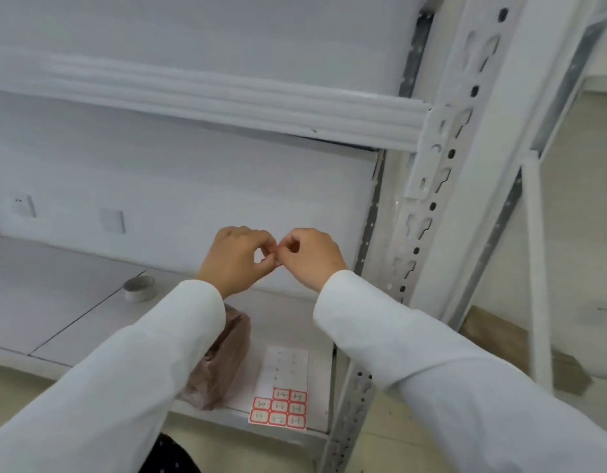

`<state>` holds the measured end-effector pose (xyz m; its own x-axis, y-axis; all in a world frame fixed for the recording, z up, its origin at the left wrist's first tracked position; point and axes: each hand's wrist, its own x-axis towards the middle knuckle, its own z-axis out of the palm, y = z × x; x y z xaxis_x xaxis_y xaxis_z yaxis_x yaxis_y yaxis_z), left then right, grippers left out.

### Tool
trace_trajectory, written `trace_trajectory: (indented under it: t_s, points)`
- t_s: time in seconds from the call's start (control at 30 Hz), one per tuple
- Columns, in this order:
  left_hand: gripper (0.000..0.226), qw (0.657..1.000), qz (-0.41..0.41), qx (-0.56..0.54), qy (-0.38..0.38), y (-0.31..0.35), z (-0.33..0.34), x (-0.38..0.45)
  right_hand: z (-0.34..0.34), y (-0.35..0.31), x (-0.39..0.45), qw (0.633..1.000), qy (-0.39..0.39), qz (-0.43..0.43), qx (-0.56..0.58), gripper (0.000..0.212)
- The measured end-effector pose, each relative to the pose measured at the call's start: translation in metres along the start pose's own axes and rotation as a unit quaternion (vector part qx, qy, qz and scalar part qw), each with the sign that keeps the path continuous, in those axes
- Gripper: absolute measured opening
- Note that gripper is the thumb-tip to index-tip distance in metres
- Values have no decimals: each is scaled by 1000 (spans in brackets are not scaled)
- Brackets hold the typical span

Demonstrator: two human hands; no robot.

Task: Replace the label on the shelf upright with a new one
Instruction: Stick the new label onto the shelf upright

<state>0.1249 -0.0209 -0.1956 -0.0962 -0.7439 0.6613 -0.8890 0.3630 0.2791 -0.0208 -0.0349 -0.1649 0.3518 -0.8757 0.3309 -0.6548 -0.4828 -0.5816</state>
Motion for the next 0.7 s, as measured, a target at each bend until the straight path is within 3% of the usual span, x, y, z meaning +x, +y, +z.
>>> trace_trajectory:
  t_s: [0.07,0.43,0.63,0.7]
  points:
    - [14,1000,22,-5,15,20,-23,13,-30,-15,-11,999,35,-18,-27,16]
    - [5,992,95,-83,-1,134,-102,59,-163,-62,-61,979,131,-51,-145,17]
    - [8,990,121,-79,3,161,-109,79,-192,-52,-67,973,157,-63,-159,9]
    - [7,988,122,-91,38,166,-106,85,-203,-47,-65,978,173,-42,-109,10]
